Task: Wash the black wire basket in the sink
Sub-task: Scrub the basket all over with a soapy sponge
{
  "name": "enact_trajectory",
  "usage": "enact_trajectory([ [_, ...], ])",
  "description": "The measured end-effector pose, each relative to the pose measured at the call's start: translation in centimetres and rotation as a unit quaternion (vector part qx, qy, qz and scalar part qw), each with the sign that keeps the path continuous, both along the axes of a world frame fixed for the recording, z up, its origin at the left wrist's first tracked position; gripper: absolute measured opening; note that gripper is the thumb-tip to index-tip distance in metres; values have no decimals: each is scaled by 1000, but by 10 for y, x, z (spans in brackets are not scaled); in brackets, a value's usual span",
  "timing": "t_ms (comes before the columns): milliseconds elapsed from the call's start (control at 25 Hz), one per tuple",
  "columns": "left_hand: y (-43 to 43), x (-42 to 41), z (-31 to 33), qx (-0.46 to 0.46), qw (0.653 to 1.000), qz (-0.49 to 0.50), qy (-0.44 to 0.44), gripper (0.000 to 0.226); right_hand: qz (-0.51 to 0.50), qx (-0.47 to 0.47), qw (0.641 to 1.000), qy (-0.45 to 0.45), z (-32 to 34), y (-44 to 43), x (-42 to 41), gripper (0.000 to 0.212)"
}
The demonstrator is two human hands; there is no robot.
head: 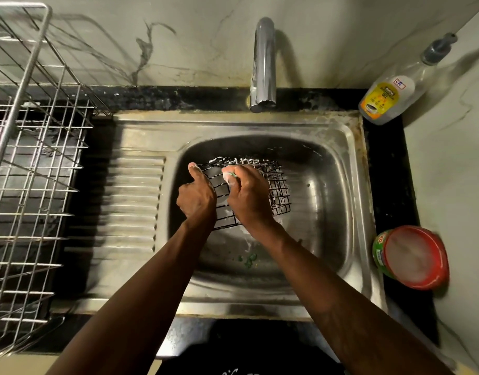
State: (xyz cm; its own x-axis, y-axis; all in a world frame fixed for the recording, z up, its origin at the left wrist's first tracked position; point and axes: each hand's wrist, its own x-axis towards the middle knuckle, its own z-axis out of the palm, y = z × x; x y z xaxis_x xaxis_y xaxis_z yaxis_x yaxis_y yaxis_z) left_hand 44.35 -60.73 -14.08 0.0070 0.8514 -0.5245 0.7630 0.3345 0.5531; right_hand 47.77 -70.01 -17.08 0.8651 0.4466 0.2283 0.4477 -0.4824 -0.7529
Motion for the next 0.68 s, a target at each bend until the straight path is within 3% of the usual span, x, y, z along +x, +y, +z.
enact_trajectory([
  [120,-2,-3,0,-9,1000,1,-7,87,-13,-34,999,5,-25,-27,18,25],
  [280,-1,-3,-1,0,1000,1,-6,84,-138,-167,964,152,-51,-68,61,33],
  [360,-2,-1,-1,8,1000,-6,-6,84,-165,-166,955,183,-46,-66,66,29],
  [440,-3,2,0,10,1000,-20,-4,84,-125,-94,975,161,-24,-48,47,20],
  [520,-1,2,1,15,1000,-25,6,85,-53,-30,995,83,0,-23,12,16],
  [600,1,0,-1,12,1000,-16,14,86,-3,-11,1000,9,11,-7,-11,15],
  [680,0,-2,-3,6,1000,-7,12,87,3,-26,1000,1,2,-12,-5,16],
])
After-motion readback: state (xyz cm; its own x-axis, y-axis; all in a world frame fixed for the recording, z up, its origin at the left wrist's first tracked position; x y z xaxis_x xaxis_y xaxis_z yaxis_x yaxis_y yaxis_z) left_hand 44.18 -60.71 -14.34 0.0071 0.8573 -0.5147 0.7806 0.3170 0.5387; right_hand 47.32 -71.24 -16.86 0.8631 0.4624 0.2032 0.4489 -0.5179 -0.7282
